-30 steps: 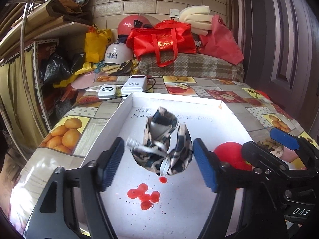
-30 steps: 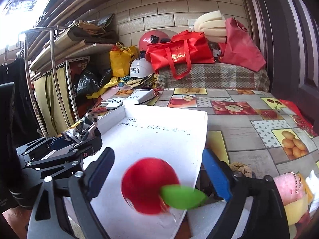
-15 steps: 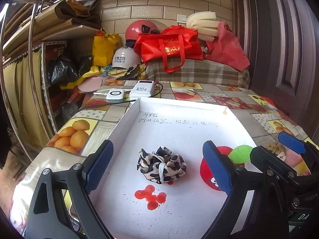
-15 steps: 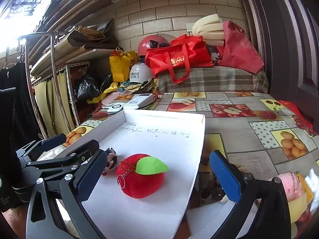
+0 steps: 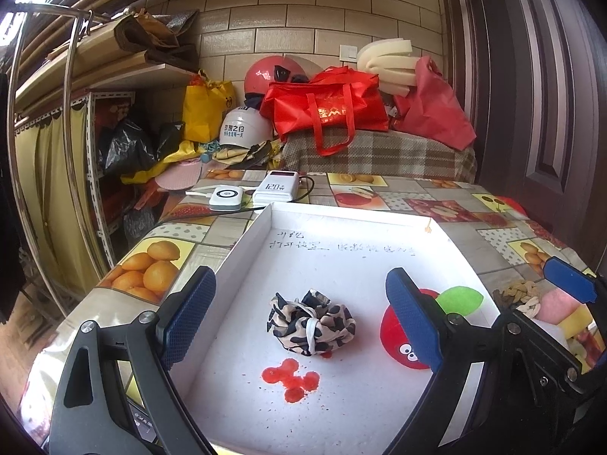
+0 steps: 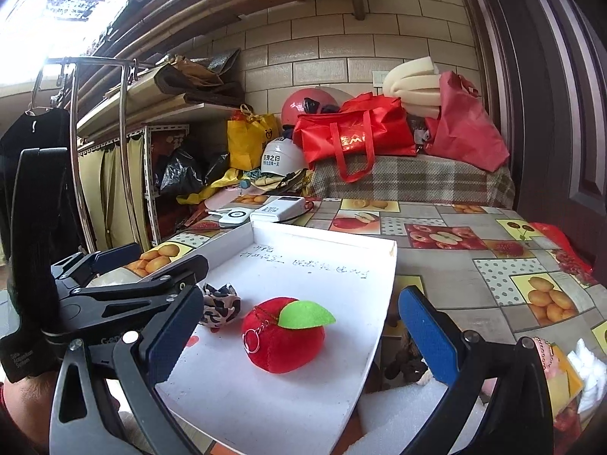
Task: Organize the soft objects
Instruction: 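Move the left tool toward the white foam block while the right tool reaches the yellow sponge, then grasp the yellow sponge with the right tool while the left tool grasps the white foam block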
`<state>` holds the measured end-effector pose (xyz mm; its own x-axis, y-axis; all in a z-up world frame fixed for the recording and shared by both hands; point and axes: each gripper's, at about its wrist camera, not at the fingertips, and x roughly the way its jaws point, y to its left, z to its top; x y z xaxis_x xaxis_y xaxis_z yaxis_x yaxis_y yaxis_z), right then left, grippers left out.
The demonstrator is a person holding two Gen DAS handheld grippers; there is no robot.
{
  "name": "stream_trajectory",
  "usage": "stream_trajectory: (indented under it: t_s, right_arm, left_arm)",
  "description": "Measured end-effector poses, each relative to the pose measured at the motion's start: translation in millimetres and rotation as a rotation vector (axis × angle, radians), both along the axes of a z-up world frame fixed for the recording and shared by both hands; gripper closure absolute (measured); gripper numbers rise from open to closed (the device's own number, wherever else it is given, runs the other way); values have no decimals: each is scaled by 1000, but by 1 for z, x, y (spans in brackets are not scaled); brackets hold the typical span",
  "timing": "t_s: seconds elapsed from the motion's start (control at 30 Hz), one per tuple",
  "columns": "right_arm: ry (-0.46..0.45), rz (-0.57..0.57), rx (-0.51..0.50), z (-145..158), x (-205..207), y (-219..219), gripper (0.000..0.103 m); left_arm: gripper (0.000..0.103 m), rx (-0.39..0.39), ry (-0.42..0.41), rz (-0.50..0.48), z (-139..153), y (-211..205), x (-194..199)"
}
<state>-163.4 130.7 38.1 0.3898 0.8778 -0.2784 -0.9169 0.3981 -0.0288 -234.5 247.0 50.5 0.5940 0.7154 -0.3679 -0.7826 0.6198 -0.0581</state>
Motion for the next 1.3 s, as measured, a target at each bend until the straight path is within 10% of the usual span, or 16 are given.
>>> stream_trajectory:
  t_s: [0.47, 0.77, 1.07, 1.3]
  right_arm:
    - [37, 8, 17, 3, 19, -57, 0]
    - [99, -185, 4, 7, 100, -156, 0]
    - [134, 144, -274, -19, 71, -151, 1]
    - [126, 190, -540, -54, 53, -112, 59]
  left_arm:
    - [11, 38, -10, -112, 2, -28, 1]
    - [11, 11, 1, -370, 1, -73, 23]
    - [11, 16, 41, -614, 3, -121, 50]
    - [11, -38, 54, -660, 0, -121, 57]
